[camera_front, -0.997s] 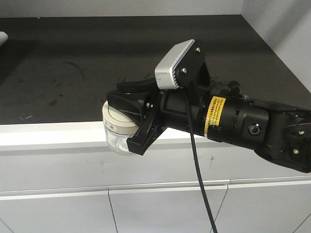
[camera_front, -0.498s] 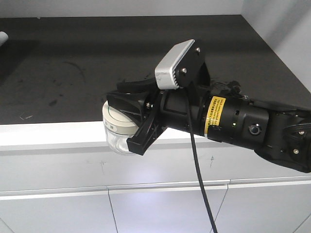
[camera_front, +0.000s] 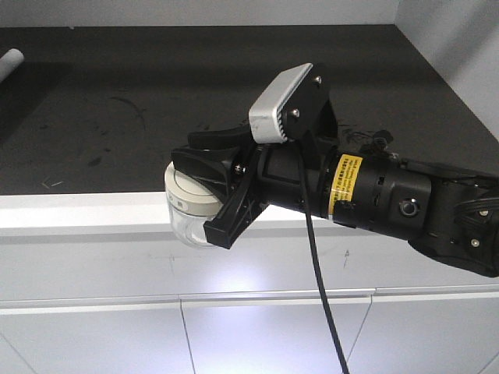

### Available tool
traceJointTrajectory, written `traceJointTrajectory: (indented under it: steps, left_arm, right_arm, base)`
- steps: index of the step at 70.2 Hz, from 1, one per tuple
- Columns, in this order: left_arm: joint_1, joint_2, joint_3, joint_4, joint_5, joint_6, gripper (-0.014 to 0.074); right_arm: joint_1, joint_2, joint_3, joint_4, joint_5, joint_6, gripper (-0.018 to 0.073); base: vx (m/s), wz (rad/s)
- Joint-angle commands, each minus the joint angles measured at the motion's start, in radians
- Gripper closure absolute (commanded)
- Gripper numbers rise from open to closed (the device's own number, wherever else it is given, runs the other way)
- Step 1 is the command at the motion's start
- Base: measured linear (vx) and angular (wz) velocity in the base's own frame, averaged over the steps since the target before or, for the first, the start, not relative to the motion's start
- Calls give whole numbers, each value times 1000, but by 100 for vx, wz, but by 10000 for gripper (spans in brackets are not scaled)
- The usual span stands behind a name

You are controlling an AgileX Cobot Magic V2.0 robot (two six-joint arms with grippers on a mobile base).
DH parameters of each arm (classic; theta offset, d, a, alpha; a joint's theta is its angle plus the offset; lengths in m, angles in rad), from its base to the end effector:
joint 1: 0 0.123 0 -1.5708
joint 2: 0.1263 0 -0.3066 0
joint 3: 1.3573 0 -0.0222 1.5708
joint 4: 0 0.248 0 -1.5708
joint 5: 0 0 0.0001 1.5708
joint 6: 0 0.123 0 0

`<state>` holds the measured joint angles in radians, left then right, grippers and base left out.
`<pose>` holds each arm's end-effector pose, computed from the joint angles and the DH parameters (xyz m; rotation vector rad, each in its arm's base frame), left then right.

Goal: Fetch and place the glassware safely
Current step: 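Hold the jar in the right gripper while the base turns away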

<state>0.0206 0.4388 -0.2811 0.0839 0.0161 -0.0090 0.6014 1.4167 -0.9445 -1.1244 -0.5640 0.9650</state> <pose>0.1125 0.0025 0.2811 0.0440 1.6573 0.0737 0.2441 0.2393 0.3441 -0.9393 1.4643 0.8024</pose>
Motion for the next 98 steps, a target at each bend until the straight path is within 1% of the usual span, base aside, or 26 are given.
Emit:
traceJointTrajectory:
  steps: [1,27,47,71,98]
  left_arm:
    - [0,4,-30,-8,-79,-5,603]
    - [0,4,-30,-8,-79,-5,603]
    - [0,4,-30,-8,-79,-5,603]
    - [0,4,-30,-8,-79,-5,603]
    - [0,4,-30,-8,-79,-5,603]
  right_arm:
    - [0,-39,-32,41,-58,-3,563]
    - [0,-39,-32,41,-53,-3,563]
    - [0,-39,-32,41,-53,-3,563]
    - [0,-39,-32,41,-53,-3,563]
    - [0,-39,-32,40,-54,-3,563]
  base:
    - [-3,10]
    - [-3,15]
    - [-2,34]
    - [-4,54]
    - [-5,70]
